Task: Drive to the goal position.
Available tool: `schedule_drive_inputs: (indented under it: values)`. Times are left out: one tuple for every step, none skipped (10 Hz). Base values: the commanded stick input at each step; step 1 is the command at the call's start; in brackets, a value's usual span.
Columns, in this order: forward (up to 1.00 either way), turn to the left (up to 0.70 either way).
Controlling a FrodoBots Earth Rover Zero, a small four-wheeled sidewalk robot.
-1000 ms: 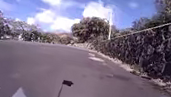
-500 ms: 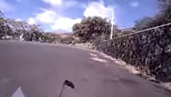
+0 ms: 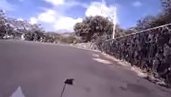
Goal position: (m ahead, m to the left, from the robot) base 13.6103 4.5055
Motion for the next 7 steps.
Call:
schedule_drive_inputs:
  values:
    - [0.7,-0.02]
    - [0.7,-0.06]
    - [0.7,-0.11]
    - [0.7,-0.16]
    - [0.7,-0.33]
    - [0.7,-0.3]
    - [0.7,-0.26]
